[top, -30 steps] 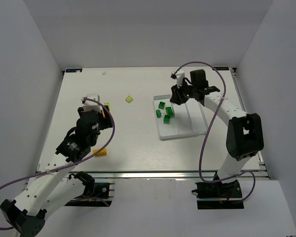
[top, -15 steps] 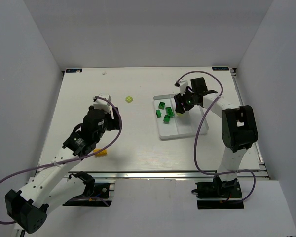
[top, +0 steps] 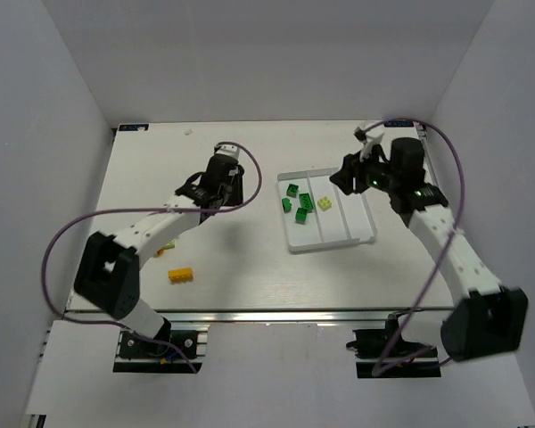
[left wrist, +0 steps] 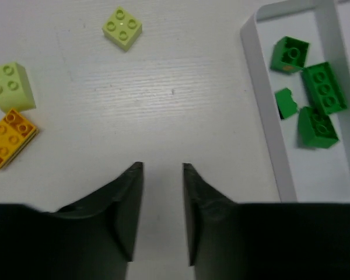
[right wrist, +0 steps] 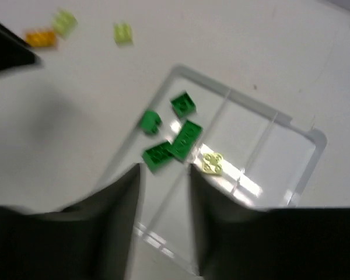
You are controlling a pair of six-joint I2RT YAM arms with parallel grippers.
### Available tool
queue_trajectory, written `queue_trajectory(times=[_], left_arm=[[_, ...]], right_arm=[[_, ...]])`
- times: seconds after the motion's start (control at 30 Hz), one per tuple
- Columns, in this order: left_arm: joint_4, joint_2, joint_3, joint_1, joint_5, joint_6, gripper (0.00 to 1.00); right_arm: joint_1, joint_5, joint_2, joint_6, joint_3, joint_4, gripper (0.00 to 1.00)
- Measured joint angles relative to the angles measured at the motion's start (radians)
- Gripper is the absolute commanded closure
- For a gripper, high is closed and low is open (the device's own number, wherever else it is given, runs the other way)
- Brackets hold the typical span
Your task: Sort the legos into containers by color
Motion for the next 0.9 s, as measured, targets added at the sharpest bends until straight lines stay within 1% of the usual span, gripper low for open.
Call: queue_trajectory(times=[0.03,0.07,0.1,0.17,0.27,0.37,0.63,0.9], left_arm=[[-0.005,0.069,0.051,0.009,0.001,-0.011,0.43],[-0.01,0.143,0.109,0.021,0.001,-0.024,0.32],[-0.011,0.201,0.151,0.031,0.0,-0.027,0.27],[-0.024,0.311,0.235,0.051,-0.002,-0.042,0.21],[-0.078,0.447,0.362,0.077,-0.003,-0.05,0.19],[-0.126,0.549,0.478,0.1,-0.001,-0.057,0.19],[-0.198,0.701,0.657,0.158,0.04,-0.134,0.19],[-0.223,0.815,0.749,0.195,0.079,-0.205,0.22]], right_arm=[[-0.003,-0.02,-0.082,0.031,-0.018,0.017,0.25],[-0.008,-0.053,-0.153,0.049,-0.035,0.032,0.19],[-0.012,-0.082,-0.199,0.063,-0.043,0.034,0.11],[-0.021,-0.169,-0.268,0.064,-0.056,0.032,0.11],[-0.031,-0.277,-0.333,0.052,-0.127,0.058,0.11],[-0.051,-0.326,-0.385,0.047,-0.243,0.053,0.11],[-0.071,-0.393,-0.428,0.018,-0.28,0.056,0.14],[-0.071,-0.425,-0.463,0.016,-0.299,0.074,0.14]])
